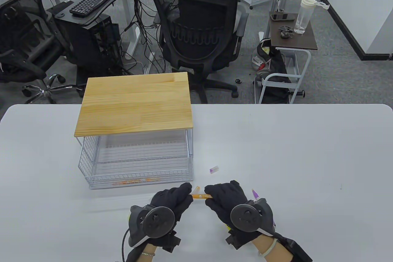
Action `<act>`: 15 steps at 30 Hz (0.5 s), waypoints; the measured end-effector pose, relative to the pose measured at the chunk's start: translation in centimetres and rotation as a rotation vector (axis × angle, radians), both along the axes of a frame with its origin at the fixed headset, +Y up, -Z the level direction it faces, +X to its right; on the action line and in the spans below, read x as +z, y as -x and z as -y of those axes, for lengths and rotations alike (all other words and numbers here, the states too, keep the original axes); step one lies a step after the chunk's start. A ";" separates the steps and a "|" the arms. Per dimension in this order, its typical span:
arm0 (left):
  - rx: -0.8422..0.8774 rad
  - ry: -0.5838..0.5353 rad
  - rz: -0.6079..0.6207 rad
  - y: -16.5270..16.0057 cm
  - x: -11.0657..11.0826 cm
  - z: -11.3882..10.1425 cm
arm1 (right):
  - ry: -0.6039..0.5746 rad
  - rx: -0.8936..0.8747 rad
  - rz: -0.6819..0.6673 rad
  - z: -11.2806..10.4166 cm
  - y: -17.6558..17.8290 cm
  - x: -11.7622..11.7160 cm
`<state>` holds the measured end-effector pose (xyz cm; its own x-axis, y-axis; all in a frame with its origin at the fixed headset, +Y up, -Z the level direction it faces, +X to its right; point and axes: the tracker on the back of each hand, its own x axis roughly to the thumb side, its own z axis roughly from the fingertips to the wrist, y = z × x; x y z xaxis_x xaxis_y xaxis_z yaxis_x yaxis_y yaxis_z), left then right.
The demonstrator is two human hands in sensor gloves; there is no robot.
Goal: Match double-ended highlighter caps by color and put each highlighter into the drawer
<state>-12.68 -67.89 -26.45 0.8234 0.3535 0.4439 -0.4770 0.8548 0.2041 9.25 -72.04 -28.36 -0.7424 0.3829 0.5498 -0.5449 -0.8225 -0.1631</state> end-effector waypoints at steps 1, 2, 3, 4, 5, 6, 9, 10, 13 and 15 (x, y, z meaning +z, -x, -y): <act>-0.012 -0.003 -0.003 -0.3 0.0 0.0 | -0.003 0.003 -0.004 0.0 0.2 0.1; -0.022 -0.007 -0.002 -0.6 0.1 0.1 | -0.005 -0.001 -0.012 -0.1 0.4 0.2; -0.034 -0.007 0.003 -1.0 0.1 0.1 | -0.007 -0.013 -0.029 -0.2 0.7 0.4; -0.043 -0.002 0.009 -1.4 0.1 0.2 | -0.010 -0.020 -0.039 -0.4 0.9 0.6; -0.050 0.002 0.014 -1.7 0.1 0.3 | -0.019 -0.022 -0.048 -0.5 1.2 0.8; -0.055 -0.001 0.011 -2.1 0.2 0.5 | -0.030 -0.019 -0.048 -0.6 1.4 1.0; -0.070 -0.039 -0.015 -2.6 0.5 0.6 | -0.088 0.022 -0.006 -0.7 1.7 1.4; -0.074 -0.045 -0.015 -2.8 0.7 0.5 | -0.114 0.032 0.007 -0.6 1.8 1.6; -0.049 -0.039 0.004 -3.1 0.9 0.5 | -0.129 0.024 0.017 -0.7 1.8 1.8; -0.055 -0.046 0.005 -3.2 1.0 0.5 | -0.157 0.030 0.037 -0.8 1.7 1.9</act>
<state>-9.49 -68.38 -25.48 0.8387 0.2868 0.4630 -0.4308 0.8694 0.2419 7.53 -71.23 -26.49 -0.7730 0.2714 0.5735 -0.5115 -0.8013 -0.3103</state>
